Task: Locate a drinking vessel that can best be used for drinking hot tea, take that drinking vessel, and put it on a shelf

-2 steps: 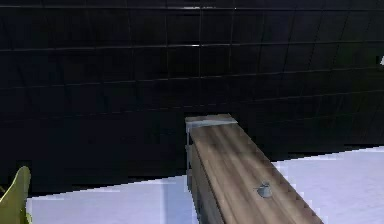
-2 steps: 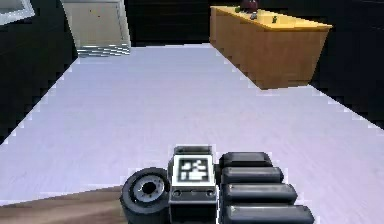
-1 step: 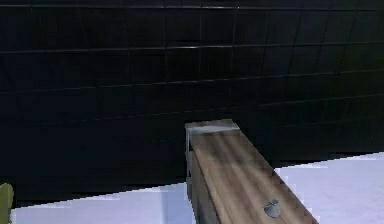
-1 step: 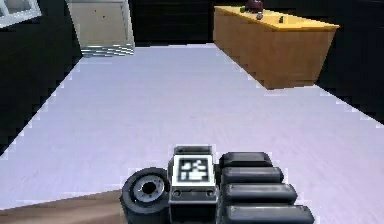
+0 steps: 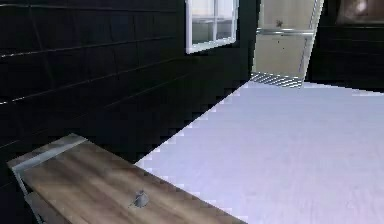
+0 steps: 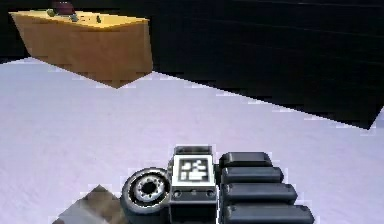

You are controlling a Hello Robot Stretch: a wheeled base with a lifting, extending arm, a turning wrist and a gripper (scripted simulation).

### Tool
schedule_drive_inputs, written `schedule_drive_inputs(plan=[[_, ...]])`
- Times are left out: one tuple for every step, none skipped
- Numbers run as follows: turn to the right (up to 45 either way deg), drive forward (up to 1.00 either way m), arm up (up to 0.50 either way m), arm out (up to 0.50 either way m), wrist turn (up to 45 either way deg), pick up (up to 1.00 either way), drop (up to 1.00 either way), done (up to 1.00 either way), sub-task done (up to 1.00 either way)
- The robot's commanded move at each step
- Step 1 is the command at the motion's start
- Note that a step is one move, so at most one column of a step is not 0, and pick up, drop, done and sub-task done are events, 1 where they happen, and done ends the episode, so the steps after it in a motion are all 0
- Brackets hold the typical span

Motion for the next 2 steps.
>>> schedule_drive_inputs(plan=[[45.0, 0.00, 0.00, 0.00, 0.0, 0.00, 0.00, 0.00, 0.00], [24.0, 0.00, 0.00, 0.00, 0.0, 0.00, 0.00, 0.00, 0.00]])
